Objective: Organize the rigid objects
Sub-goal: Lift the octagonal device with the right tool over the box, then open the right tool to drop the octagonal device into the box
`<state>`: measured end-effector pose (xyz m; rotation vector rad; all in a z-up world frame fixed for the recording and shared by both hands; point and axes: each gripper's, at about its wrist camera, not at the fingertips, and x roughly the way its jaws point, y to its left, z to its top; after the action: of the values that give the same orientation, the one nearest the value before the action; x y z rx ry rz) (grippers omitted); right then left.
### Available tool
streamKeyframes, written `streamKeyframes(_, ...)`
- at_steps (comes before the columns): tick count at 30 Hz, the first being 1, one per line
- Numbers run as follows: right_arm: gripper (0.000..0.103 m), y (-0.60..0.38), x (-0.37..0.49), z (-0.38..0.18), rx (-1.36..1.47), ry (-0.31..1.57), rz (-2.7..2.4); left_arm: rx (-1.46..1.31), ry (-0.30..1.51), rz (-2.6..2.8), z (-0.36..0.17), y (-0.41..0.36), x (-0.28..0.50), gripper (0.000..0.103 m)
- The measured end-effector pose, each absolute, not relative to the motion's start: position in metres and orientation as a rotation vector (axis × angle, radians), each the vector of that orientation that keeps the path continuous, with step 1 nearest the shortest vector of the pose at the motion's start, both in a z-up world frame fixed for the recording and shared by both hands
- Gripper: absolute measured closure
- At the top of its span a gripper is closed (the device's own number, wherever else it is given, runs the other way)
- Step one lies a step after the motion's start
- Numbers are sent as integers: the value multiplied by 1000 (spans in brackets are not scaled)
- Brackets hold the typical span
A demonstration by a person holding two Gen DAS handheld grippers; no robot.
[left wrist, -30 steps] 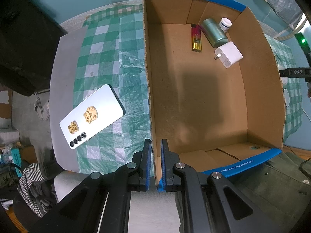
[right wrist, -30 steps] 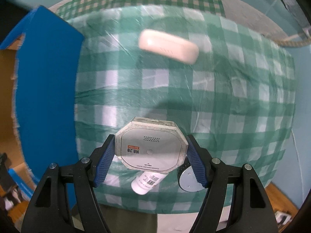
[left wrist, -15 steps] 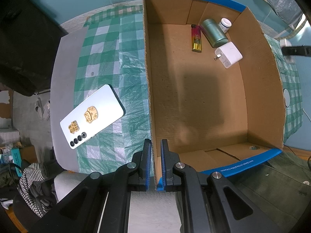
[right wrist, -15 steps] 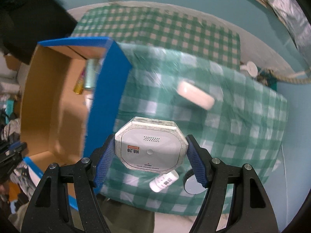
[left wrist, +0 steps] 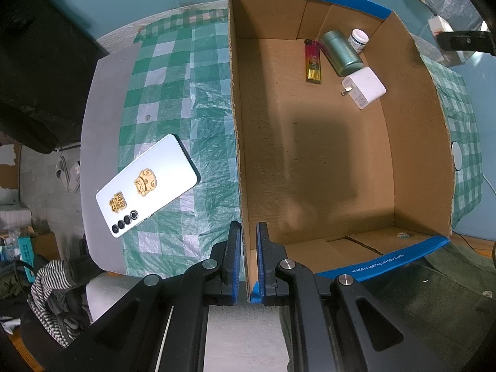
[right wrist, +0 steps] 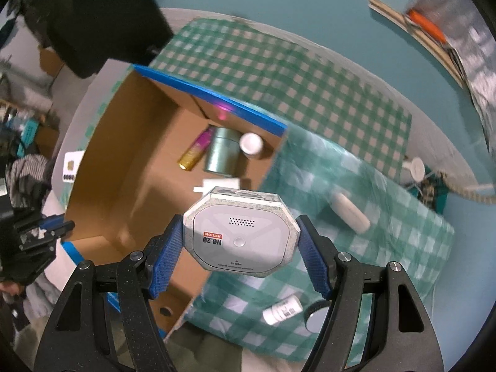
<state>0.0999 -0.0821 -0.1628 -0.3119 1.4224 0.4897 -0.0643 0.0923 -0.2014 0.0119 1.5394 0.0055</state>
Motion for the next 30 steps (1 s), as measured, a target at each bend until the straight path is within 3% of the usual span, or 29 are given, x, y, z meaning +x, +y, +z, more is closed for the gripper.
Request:
streamKeyframes(17, 31, -23, 82, -209, -583, 1424, 638, 19, 1538, 2, -199, 92, -64, 94)
streamKeyframes(30, 32, -20, 82, -219, -626, 1404, 664, 18, 1539, 4, -199, 91, -64, 94)
